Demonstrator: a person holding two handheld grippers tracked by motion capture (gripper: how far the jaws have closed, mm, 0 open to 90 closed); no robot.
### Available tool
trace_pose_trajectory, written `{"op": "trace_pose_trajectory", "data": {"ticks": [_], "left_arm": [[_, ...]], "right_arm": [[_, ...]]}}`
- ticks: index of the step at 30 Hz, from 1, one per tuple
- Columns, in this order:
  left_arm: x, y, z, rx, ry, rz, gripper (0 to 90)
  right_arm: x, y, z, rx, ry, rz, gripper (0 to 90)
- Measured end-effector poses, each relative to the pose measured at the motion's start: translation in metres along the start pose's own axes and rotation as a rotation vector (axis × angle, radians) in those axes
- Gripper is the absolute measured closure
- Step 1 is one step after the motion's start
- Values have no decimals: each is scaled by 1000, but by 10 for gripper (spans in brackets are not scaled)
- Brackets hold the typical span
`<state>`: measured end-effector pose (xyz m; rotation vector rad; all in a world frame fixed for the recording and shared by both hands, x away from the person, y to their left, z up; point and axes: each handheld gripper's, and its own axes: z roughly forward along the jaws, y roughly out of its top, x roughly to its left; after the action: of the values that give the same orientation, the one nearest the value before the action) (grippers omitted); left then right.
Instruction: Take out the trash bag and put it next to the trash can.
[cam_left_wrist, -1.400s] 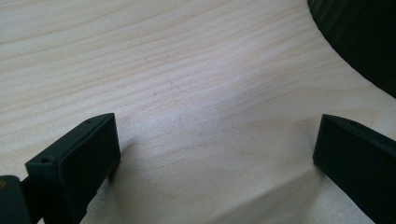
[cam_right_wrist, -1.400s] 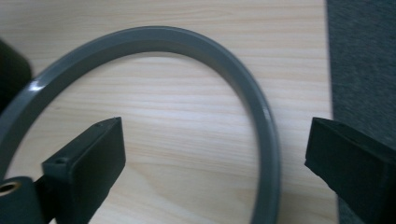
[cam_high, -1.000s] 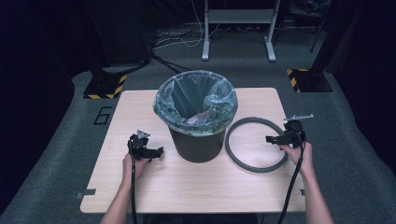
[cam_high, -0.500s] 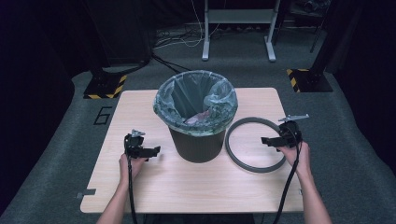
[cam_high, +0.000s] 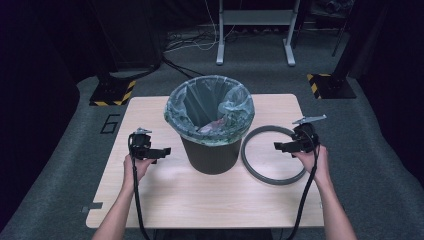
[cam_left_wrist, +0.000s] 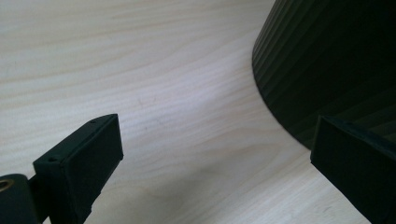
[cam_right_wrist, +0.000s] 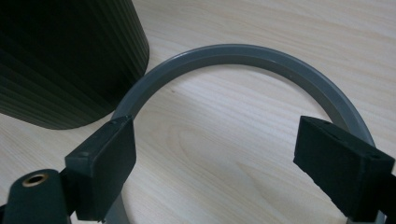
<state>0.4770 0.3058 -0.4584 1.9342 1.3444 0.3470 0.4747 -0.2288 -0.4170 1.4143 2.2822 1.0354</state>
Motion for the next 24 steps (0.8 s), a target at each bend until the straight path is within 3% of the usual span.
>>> {"op": "trace_pose_trajectory", "data": {"ticks": [11, 19, 24], "left_arm": [[-4, 30, -20, -4, -24, 18, 35], [-9, 55, -38, -26, -54, 21, 47], [-15, 71, -50, -30, -52, 40, 54]], "right_arm": [[18, 29, -3, 32, 20, -47, 129], [28, 51, -14, 9, 41, -61, 136], [37, 71, -27, -13, 48, -79, 141]]}}
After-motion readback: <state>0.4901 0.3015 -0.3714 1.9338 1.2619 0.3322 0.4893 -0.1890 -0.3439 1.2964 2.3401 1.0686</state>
